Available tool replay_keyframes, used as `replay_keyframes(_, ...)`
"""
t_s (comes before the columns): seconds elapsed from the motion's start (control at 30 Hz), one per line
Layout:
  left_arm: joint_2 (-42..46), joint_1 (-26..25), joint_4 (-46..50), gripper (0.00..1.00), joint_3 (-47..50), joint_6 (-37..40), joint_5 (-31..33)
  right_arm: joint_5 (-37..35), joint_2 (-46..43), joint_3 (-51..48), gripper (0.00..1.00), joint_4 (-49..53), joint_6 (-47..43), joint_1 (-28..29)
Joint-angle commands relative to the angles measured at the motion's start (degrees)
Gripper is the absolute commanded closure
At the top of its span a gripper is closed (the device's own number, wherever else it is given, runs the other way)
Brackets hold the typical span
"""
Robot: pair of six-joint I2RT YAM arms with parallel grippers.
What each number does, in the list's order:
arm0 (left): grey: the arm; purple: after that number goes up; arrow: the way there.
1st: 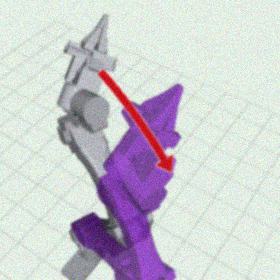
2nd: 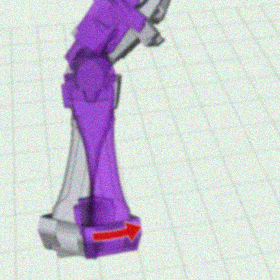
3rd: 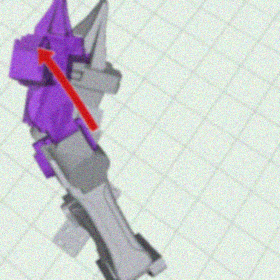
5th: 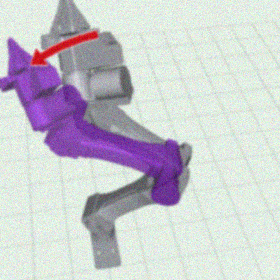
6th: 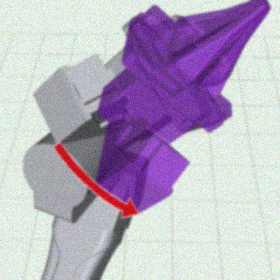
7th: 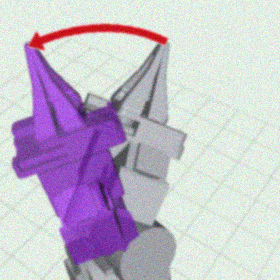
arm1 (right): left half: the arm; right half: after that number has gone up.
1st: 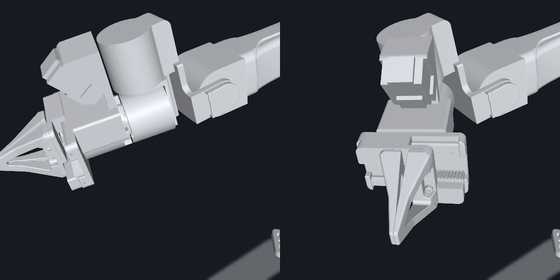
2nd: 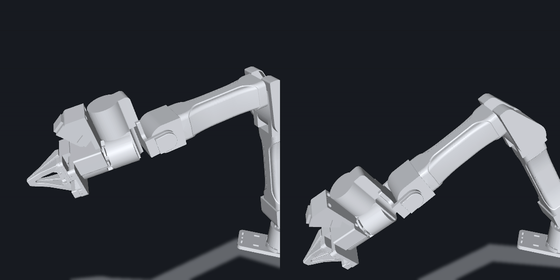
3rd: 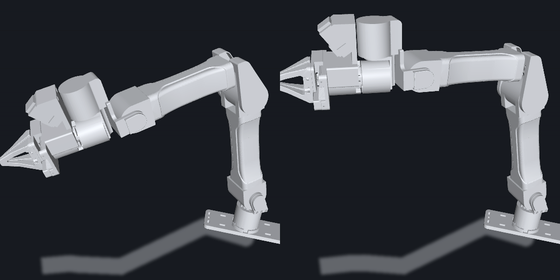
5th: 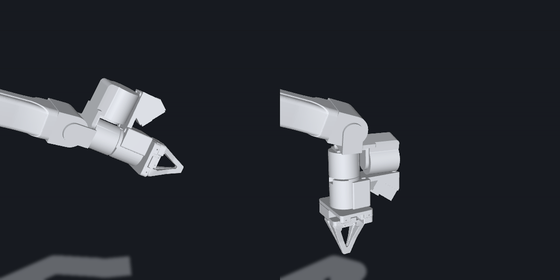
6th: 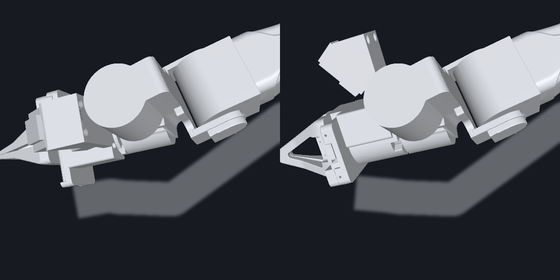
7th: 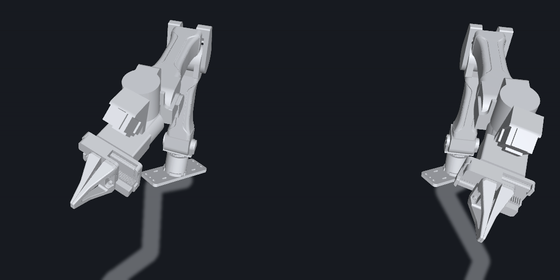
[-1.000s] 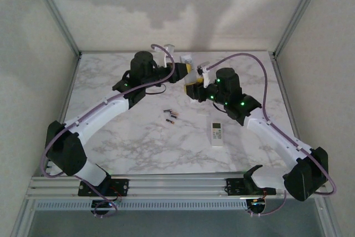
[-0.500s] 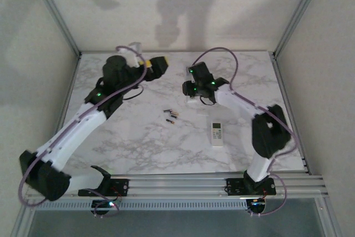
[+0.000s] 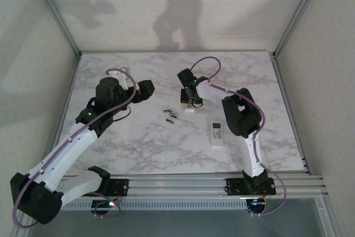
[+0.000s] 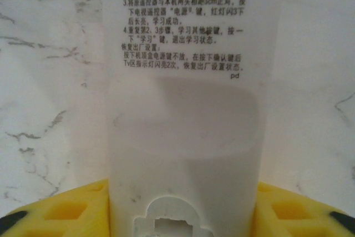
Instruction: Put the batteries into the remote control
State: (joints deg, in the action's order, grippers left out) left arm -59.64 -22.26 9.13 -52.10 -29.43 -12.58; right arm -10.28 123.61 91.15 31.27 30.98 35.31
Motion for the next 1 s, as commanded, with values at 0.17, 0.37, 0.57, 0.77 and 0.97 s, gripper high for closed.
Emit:
replay_keyframes(0.17, 1.20, 1.04, -0.96, 0.01, -0.02, 1.72, -0.45, -3.72, -6.99, 3.56, 0.35, 7.41, 0.18, 0.84)
replay_keyframes(0.37, 2.91, 1.17, 0.45, 0.00, -0.40, 4.26, 5.14, 2.09, -17.71, -1.84, 0.36, 5.14, -0.94, 5.72)
replay_keyframes(0.57, 6.84, 1.19, 0.41, 0.00, 1.42, 7.62, 8.87, 1.16, -17.97, -3.97, 0.43, 6.49, 2.46, 12.11)
replay_keyframes(0.77, 9.33, 1.21, 1.86, 0.01, 2.89, 9.06, 9.84, 1.53, -11.21, -0.92, 0.52, 8.66, -3.44, 17.02)
replay_keyframes(0.97, 9.89, 1.17, 2.14, 0.00, 3.18, 8.56, 8.23, 1.10, -4.15, 3.34, 0.61, 10.57, -8.93, 18.66)
